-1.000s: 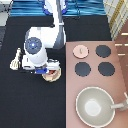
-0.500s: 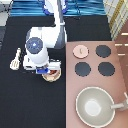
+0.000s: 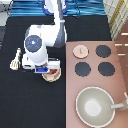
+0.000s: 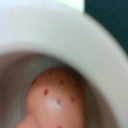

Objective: Take the lid off the pot, put the pot on the plate, and use the tool to push the pot to the front of the table.

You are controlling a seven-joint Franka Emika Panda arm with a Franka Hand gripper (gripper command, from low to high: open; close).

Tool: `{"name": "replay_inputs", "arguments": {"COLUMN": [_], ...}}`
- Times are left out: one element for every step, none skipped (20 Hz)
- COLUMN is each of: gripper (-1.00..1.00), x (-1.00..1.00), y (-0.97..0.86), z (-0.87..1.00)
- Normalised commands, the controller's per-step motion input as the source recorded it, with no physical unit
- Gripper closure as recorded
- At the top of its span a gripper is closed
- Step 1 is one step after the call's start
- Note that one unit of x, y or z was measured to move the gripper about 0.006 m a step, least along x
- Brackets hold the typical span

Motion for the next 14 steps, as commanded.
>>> {"name": "replay_inputs", "arguments": {"gripper": [-1.00, -1.00, -1.00, -1.00, -1.00, -1.00, -1.00, -1.00, -1.00, -1.00, -1.00, -1.00, -1.00, -1.00], "x": [-0.57, -0.55, -0.56, -0.56, -0.53, -0.49, -0.39, -0.33, -0.29, -0.25, -0.23, -0.24, -0.26, -0.28], "y": [-0.34, -0.42, -0.44, -0.46, -0.48, -0.50, -0.61, -0.69, -0.76, -0.81, -0.85, -0.82, -0.82, -0.81], "z": [0.59, 0.57, 0.55, 0.55, 0.53, 0.54, 0.50, 0.45, 0.40, 0.36, 0.34, 0.31, 0.31, 0.29]}}
